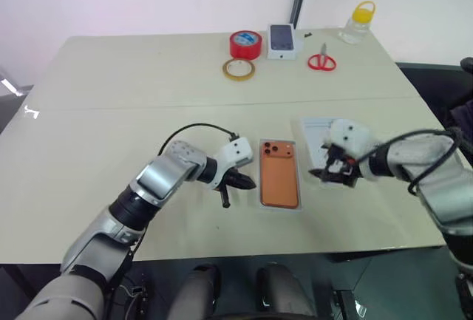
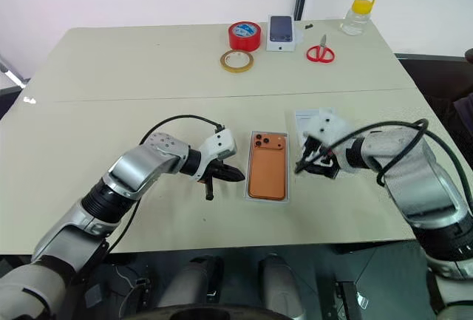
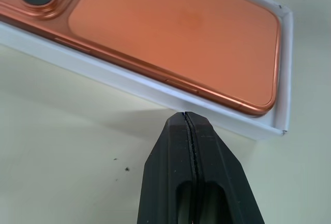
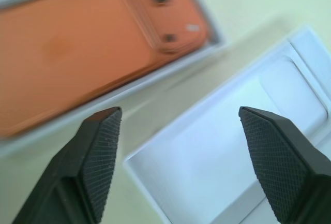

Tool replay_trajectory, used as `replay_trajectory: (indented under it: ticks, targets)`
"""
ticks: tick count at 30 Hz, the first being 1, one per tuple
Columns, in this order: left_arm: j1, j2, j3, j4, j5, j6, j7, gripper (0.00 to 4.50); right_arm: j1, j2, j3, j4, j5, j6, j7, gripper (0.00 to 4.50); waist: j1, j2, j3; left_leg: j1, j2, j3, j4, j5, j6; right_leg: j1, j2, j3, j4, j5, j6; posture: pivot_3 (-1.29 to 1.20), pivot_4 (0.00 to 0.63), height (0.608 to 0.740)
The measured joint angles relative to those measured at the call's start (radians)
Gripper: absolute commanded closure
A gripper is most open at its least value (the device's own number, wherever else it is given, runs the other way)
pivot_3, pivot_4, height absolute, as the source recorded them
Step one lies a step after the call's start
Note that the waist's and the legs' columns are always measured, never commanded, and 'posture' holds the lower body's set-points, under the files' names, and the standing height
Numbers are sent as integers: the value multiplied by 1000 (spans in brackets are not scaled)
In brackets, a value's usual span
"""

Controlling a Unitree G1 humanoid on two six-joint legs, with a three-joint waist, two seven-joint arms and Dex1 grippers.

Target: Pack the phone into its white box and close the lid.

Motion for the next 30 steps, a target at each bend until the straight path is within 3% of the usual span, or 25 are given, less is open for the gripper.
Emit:
replay_trajectory:
  ticks: [7,14,19,22,27,30]
  targets:
    - [-54,17,277,123,-87,-165,-30,4500,-87,130,-41,108,38,348,-170,648,-2,1,0,-1,0,1,-1,0,0,-2,0,1,0,0,0,0,150,740]
    - [77,161,288,20,-136,-283,-252,4500,-114,172,-40,132,60,411,-281,648,-4,1,0,-1,0,1,-1,0,0,-2,0,1,0,0,0,0,150,740]
    - [156,204,285,-52,-139,-300,-306,4500,-126,224,-38,161,61,422,-359,648,-3,1,0,-1,0,1,-1,0,0,-2,-1,1,0,0,0,0,150,740]
    - [192,215,280,-86,-138,-310,-311,4500,-132,251,-40,169,60,422,-403,1922,-3,1,0,-1,0,1,-1,0,0,-2,-1,1,0,0,0,0,150,740]
    - [221,220,270,-107,-131,-328,-290,4500,-134,265,-43,167,83,422,-437,4436,-4,1,-1,-1,0,1,-1,0,0,-2,-1,1,0,0,0,0,150,740]
    - [233,222,271,-107,-121,-332,-261,4500,-134,263,-63,168,100,422,-460,4481,-6,1,-1,-1,0,1,-1,0,0,-2,-1,1,1,0,0,0,150,740]
